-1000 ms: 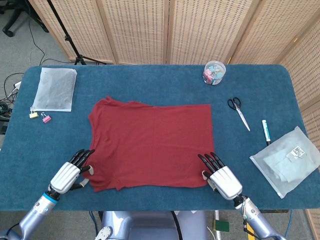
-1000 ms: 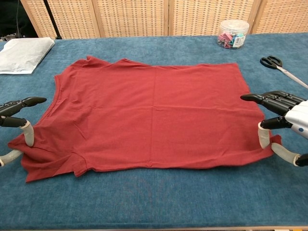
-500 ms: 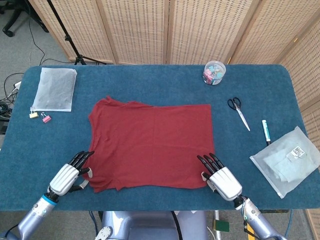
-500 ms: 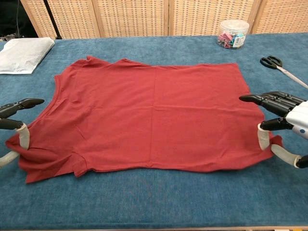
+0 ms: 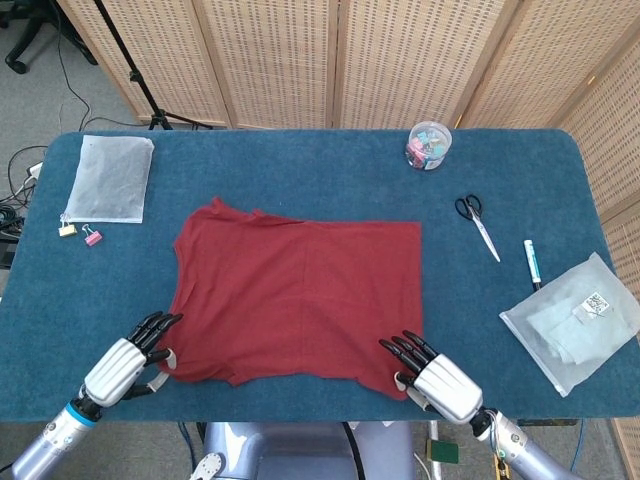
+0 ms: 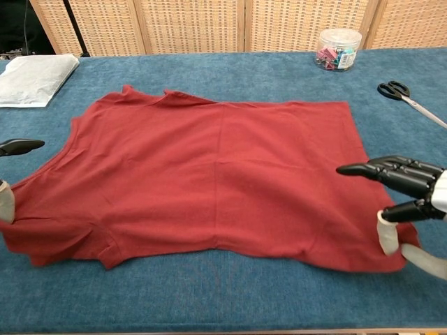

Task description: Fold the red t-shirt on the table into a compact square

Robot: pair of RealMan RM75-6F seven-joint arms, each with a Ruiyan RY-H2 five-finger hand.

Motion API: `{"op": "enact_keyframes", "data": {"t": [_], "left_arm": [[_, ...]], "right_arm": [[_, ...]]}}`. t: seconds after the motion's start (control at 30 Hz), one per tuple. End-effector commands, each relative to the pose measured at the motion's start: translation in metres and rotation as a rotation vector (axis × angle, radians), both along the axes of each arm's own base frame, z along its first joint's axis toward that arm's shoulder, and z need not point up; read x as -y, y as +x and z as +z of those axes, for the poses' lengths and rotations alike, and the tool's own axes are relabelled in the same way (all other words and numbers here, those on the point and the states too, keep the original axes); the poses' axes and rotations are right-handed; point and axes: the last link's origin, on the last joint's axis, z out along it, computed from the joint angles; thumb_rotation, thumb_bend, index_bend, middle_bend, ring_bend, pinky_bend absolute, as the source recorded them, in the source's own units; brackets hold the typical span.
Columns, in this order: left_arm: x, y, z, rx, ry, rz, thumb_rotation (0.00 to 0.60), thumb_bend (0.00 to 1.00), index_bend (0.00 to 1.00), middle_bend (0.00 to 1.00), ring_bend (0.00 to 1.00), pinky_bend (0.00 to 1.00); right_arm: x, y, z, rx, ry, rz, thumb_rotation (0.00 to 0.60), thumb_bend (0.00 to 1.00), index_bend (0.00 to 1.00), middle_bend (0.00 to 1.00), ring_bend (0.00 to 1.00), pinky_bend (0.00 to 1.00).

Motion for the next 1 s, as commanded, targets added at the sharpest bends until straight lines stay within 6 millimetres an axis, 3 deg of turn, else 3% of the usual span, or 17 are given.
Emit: {"op": "enact_keyframes", "data": {"t": [0.03, 0.13, 0.4, 0.7, 1.0], "left_arm": [[0.013, 0.002, 0.003, 0.000, -0.020, -0.028, 0.600, 0.49, 0.68, 0.00, 0.00, 0.00], [0.031, 0.003, 0.006, 0.001, -0.046, -0.055, 0.600, 0.49, 0.68, 0.00, 0.00, 0.00], [0.054, 0.005, 0.011, -0.004, -0.088, -0.068, 0.600, 0.49, 0.68, 0.00, 0.00, 0.00], [0.074, 0.001, 0.015, -0.011, -0.129, -0.077, 0.600, 0.49, 0.68, 0.00, 0.00, 0.00], [0.084, -0.001, 0.017, 0.008, -0.153, -0.072, 0.600, 0.49, 0.68, 0.00, 0.00, 0.00]], "right_arm": [[-0.008, 0.001, 0.004, 0.001, 0.048, 0.040, 0.600, 0.54, 0.69, 0.00, 0.00, 0.00], [-0.021, 0.002, 0.014, 0.008, 0.092, 0.073, 0.600, 0.54, 0.69, 0.00, 0.00, 0.00], [-0.043, 0.002, 0.030, -0.011, 0.138, 0.121, 0.600, 0.54, 0.69, 0.00, 0.00, 0.00], [-0.063, -0.001, 0.042, -0.010, 0.182, 0.154, 0.600, 0.54, 0.69, 0.00, 0.00, 0.00], [-0.070, -0.006, 0.046, -0.007, 0.191, 0.149, 0.600, 0.54, 0.69, 0.01, 0.00, 0.00]]}}
